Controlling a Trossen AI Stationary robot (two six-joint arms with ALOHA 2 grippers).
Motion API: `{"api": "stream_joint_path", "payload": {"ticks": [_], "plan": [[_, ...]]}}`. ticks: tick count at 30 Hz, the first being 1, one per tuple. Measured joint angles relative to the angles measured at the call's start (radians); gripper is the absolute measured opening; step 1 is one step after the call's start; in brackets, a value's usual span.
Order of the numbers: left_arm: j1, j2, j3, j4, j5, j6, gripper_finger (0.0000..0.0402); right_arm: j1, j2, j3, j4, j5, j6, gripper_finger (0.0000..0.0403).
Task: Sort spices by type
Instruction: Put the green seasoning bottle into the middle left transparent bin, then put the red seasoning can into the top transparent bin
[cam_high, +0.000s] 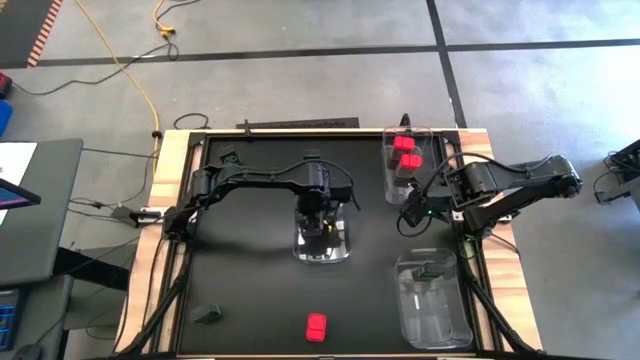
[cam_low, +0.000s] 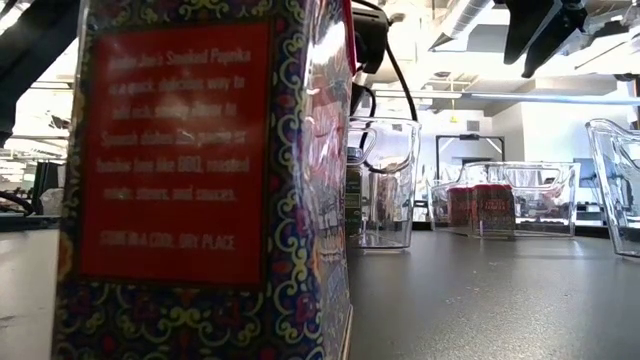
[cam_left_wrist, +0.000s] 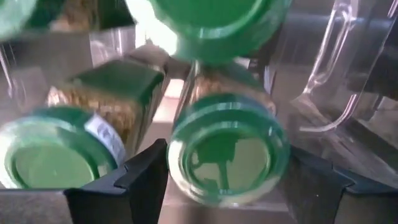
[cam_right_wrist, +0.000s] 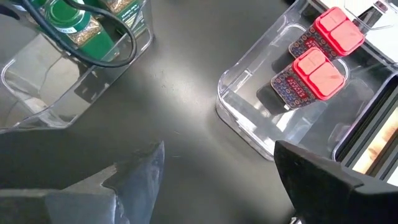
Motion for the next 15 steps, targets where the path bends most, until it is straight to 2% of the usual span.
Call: {"api": "stream_joint_path", "payload": {"ticks": [8, 15], "plan": [[-0.002, -0.021, 0.016, -0.055, 0.001, -0.084, 0.0266, 0.0, 0.0, 0.0, 0.0, 0.0, -0.009, 0.033], [-0.023, -0.06, 0.129, -0.086, -0.002, -0.138, 0.0267, 0.003, 0.0, 0.0, 0.001, -0.003, -0.032, 0.033]]}}
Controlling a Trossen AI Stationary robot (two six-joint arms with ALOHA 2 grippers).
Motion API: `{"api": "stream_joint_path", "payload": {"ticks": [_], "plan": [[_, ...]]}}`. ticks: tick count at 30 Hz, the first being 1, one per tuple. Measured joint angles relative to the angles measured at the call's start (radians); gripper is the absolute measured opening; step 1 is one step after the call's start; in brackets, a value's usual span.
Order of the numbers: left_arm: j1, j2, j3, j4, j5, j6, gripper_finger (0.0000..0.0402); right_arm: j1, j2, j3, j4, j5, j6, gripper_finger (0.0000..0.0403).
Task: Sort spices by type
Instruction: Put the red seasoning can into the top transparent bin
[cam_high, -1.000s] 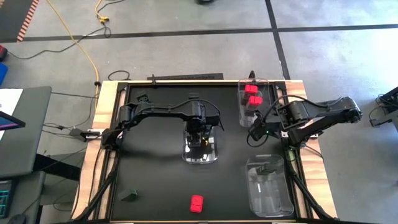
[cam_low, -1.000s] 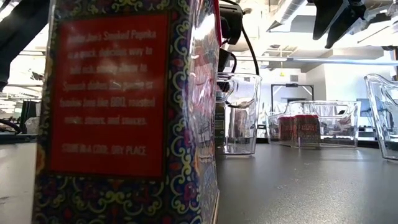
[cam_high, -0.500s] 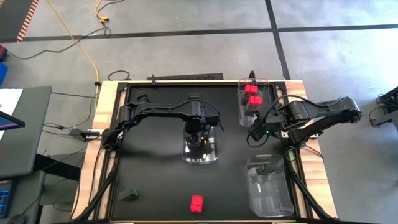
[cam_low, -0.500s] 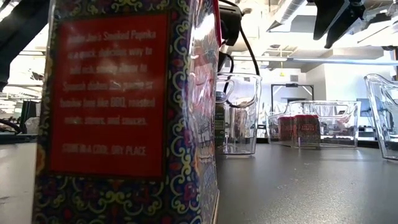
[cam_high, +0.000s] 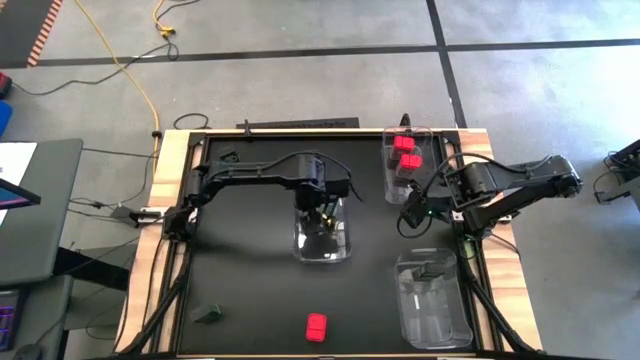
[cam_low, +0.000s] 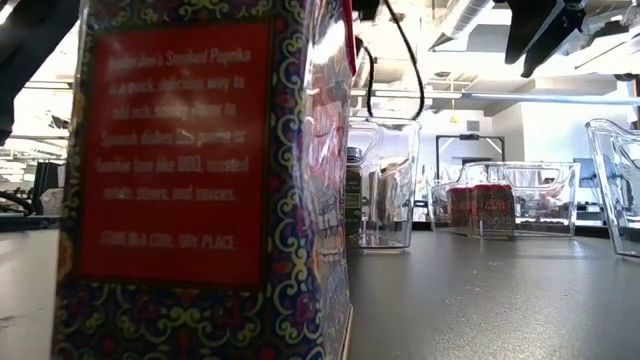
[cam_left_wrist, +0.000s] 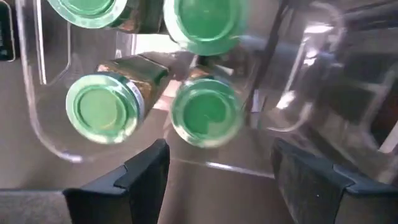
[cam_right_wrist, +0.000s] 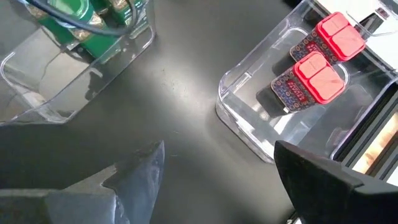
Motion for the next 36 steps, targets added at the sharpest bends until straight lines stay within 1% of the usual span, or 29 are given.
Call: {"api": "stream_joint_path", "payload": {"ticks": [4, 6, 9, 12, 13, 16, 21, 24, 26, 27, 31, 36], "plan": [[-0.029, -0.065, 0.023, -0.001, -0.004, -0.06, 0.0267, 0.0, 0.0, 0.0, 0.0, -0.002, -0.017, 0.033], [-0.057, -0.119, 0.023, 0.012, -0.031, -0.089, 0.0267, 0.002, 0.0, 0.0, 0.0, -0.016, -0.038, 0.033], [-0.124, -0.212, 0.003, 0.071, -0.144, -0.135, 0.0267, 0.016, 0.0, 0.0, 0.011, -0.022, -0.074, 0.033], [-0.214, -0.3, -0.056, 0.143, -0.262, -0.146, 0.0267, 0.044, 0.0, -0.002, 0.016, -0.022, -0.081, 0.033], [-0.245, -0.326, -0.087, 0.177, -0.295, -0.16, 0.0267, 0.057, 0.0, -0.008, 0.018, -0.02, -0.081, 0.033], [-0.338, -0.395, -0.214, 0.315, -0.388, -0.272, 0.0267, 0.106, -0.009, -0.058, 0.055, -0.008, -0.083, 0.033], [-0.454, -0.485, -0.499, 0.602, -0.544, -0.505, 0.0267, 0.204, -0.029, -0.168, 0.171, -0.008, -0.073, 0.033], [-0.49, -0.5, -0.604, 0.725, -0.55, -0.715, 0.0267, 0.253, -0.03, -0.195, 0.205, -0.018, -0.072, 0.033], [-0.508, -0.5, -0.63, 0.73, -0.533, -0.873, 0.0267, 0.284, -0.03, -0.201, 0.209, -0.019, -0.066, 0.033], [-0.517, -0.5, -0.633, 0.719, -0.519, -0.924, 0.0267, 0.295, -0.03, -0.202, 0.209, -0.019, -0.064, 0.033], [-0.556, -0.501, -0.639, 0.654, -0.445, -0.994, 0.0267, 0.328, -0.03, -0.202, 0.217, -0.02, -0.063, 0.033], [-0.602, -0.501, -0.64, 0.603, -0.439, -1.096, 0.0267, 0.356, -0.03, -0.202, 0.217, -0.022, -0.056, 0.033]]}}
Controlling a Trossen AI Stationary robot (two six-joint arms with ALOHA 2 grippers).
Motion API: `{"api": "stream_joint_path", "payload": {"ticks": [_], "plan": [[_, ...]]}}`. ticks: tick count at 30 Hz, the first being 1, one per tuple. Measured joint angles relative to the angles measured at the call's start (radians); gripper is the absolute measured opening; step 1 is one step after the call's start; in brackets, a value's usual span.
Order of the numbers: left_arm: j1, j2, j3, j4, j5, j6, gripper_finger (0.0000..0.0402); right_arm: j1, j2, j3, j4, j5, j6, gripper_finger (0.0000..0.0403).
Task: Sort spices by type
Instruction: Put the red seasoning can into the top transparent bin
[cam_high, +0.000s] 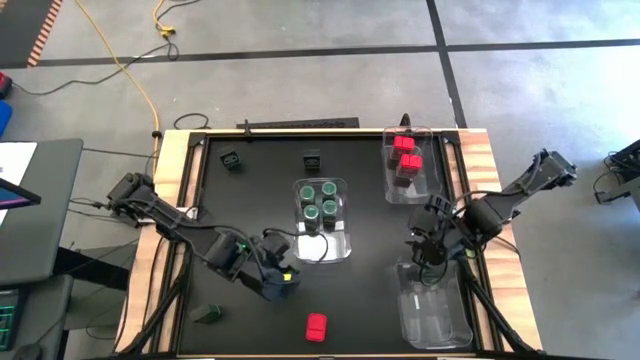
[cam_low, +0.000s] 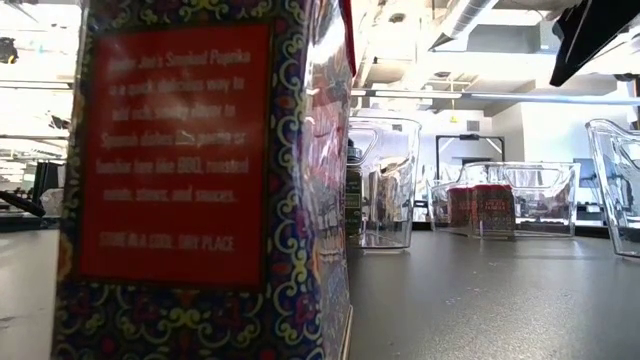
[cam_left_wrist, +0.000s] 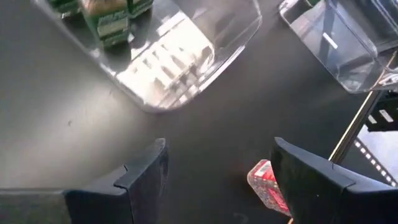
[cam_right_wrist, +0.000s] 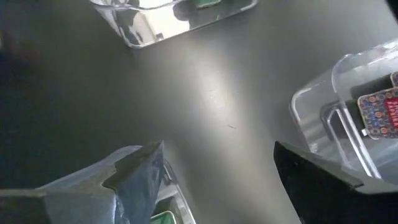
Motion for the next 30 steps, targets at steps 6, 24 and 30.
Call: {"api": "stream_joint_path", "payload": {"ticks": [6, 24, 30], "plan": [[-0.017, 0.0, 0.0, -0.006, -0.023, -0.1, 0.0267, 0.04, 0.0, 0.0, 0.05, 0.039, 0.004, 0.033], [-0.053, -0.012, -0.087, 0.08, -0.18, 0.156, 0.0267, 0.039, 0.129, -0.095, 0.759, 0.023, -0.635, 0.033], [-0.128, -0.085, -0.35, 0.437, -0.19, 0.25, 0.0267, 0.009, 0.28, -0.012, 0.862, -0.084, -0.72, 0.033]]}}
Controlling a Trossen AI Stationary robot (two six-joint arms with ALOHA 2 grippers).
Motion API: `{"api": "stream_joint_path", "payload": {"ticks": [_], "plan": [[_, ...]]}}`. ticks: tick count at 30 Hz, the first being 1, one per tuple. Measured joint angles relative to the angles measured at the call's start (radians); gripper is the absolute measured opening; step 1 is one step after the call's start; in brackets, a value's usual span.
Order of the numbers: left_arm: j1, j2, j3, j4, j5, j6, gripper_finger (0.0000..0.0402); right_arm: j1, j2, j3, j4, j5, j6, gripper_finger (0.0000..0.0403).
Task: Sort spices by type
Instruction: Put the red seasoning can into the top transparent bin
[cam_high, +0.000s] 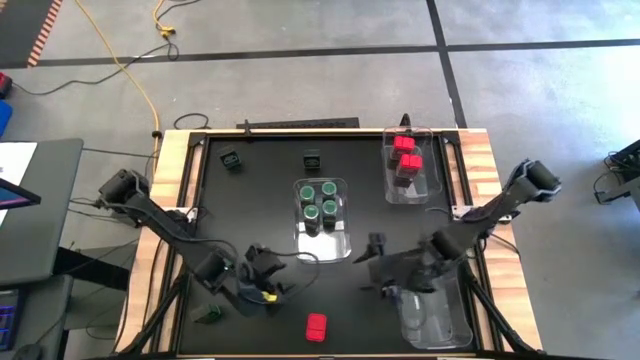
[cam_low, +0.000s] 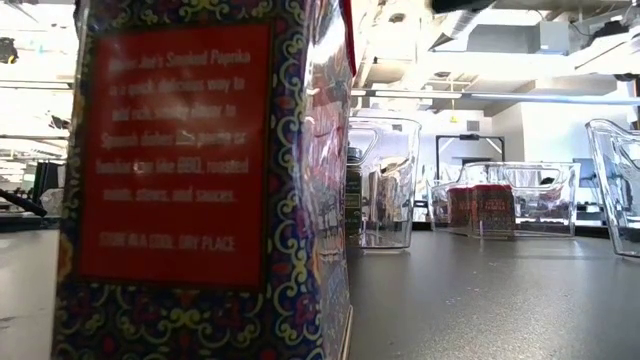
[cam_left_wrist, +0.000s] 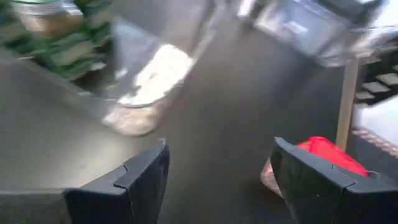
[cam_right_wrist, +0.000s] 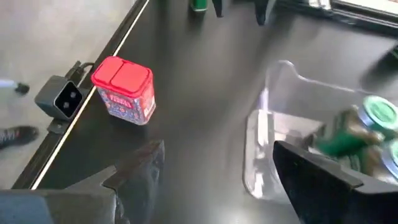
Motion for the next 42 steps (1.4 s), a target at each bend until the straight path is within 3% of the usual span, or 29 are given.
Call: {"api": "stream_joint_path", "payload": {"ticks": [5, 8, 16, 24, 33, 42], "plan": [[-0.042, -0.139, -0.243, 0.328, 0.024, 0.14, 0.0267, -0.039, 0.183, 0.199, -0.013, -0.125, -0.12, 0.033], [-0.051, -0.22, -0.347, 0.405, 0.072, 0.192, 0.0267, -0.052, 0.3, 0.364, -0.095, -0.208, -0.215, 0.033], [-0.052, -0.371, -0.444, 0.415, 0.161, 0.209, 0.0267, -0.062, 0.608, 0.788, -0.468, -0.32, -0.596, 0.033], [-0.056, -0.389, -0.451, 0.392, 0.243, 0.245, 0.0267, -0.028, 0.832, 1.065, -0.581, -0.369, -0.84, 0.033], [-0.056, -0.388, -0.451, 0.371, 0.296, 0.22, 0.0267, -0.049, 0.972, 1.21, -0.622, -0.419, -0.944, 0.033], [-0.057, -0.388, -0.451, 0.362, 0.297, 0.22, 0.0267, -0.055, 0.989, 1.216, -0.687, -0.433, -0.972, 0.0329]]}}
